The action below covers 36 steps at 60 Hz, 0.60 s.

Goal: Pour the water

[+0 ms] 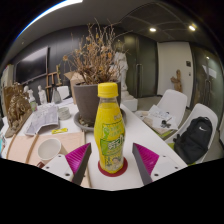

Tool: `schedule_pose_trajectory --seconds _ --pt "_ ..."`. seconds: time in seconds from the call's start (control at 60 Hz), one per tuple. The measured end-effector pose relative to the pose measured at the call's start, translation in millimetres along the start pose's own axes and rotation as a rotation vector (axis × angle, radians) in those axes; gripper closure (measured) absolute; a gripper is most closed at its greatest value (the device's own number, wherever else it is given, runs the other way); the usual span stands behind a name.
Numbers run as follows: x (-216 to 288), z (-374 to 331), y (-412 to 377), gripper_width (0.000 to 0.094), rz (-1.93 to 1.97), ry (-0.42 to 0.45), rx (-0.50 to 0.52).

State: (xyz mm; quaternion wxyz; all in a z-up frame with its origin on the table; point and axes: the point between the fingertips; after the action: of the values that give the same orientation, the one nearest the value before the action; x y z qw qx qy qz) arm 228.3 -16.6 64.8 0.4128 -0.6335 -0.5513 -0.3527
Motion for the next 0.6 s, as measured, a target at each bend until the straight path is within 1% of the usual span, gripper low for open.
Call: schedule_pose_trajectory --seconds 0.05,0.15,0.233,0.45,0.6 --pt "2 -17 -1 0.007 -0.007 -0.019 -0.03" --pt "2 -58 -18 0.0076 -0.028 -0.061 -0.052" --pt "-1 -98 -38 0.0079 -0.034 -0.097 -0.044" --pt "-15 -219 -99 0.0076 -0.033 -0.151 -0.021" --pt "-22 -291 -137 0.0074 -0.105 -0.161 -0.003"
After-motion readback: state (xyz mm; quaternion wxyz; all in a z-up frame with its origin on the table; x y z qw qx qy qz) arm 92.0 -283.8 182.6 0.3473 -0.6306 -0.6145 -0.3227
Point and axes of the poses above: the point between the fingertips, and its own axes, seen from behind it with the camera up: y to the right, x up, z forward, the way the camera looks, and after that the axes turned 14 degrees about x, right-handed
